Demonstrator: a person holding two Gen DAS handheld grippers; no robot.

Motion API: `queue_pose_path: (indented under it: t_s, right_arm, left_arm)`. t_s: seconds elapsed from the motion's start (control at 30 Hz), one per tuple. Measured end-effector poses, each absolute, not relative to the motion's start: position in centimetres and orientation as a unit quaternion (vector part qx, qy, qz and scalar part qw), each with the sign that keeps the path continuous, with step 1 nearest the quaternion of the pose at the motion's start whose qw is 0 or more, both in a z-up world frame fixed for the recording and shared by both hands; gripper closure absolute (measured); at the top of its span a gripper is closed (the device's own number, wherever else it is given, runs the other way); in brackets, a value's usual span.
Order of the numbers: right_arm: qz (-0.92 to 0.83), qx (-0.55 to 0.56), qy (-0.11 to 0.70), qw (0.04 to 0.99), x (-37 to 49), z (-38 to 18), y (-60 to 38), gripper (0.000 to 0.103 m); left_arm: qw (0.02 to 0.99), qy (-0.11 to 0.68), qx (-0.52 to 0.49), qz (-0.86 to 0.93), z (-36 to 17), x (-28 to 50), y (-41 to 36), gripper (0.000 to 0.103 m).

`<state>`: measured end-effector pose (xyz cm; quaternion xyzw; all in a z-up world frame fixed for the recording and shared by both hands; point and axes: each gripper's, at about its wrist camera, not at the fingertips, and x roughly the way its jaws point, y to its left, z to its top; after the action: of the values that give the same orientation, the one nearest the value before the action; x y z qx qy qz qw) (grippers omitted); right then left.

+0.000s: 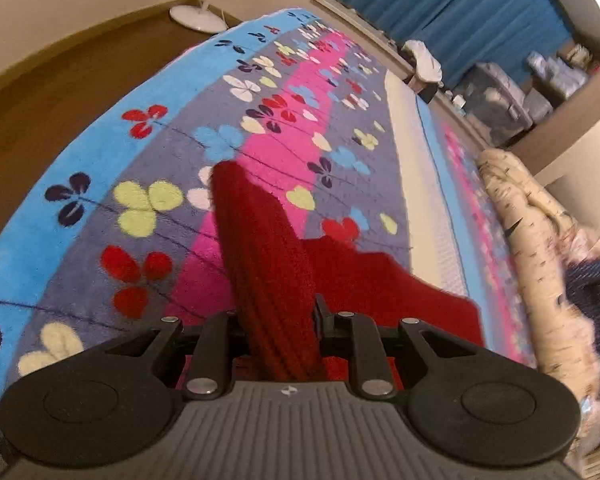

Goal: Fold small clothes

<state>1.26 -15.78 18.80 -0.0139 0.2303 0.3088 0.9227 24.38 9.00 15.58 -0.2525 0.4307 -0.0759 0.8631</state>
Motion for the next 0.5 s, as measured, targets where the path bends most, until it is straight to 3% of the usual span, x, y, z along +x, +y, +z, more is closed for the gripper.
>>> queue_pose_path:
  t_s: [0.1,0.13,0.23,0.27,0.4,0.5]
  right_arm:
    - [0.275,0.015,0.24,0.931,1.7,19.3,-18.7,0.089]
    - [0.262,0.028,0.242,0.934,1.9,19.9,-19.9,0.09]
    - [0.196,0.074,0.238,0.948,2.2,21.6,-25.2,0.09]
    - [0.171,0.09,0.241,0.951,2.3,21.8,-27.2,0.09]
    - [0.036,0.173,0.281,0.943,2.9,19.8,-37.1,0.091]
    - [-0.057,0.204,0.34,0.916,3.8,15.8,-42.3,0.091]
  left_arm:
    - [0.875,0.39,-0.268,-0.104,17.2,24.0,6.4,0.079]
    - [0.884,0.368,-0.26,-0.121,18.1,23.8,4.9,0.072]
    - [0.899,0.296,-0.242,-0.214,21.2,22.5,0.5,0.028]
    - [0.901,0.264,-0.24,-0.246,22.2,21.6,-0.7,0.026]
    - [0.898,0.246,-0.227,-0.284,22.7,20.3,-2.9,0.029]
    - [0.891,0.299,-0.18,-0.289,21.2,20.6,-4.9,0.047]
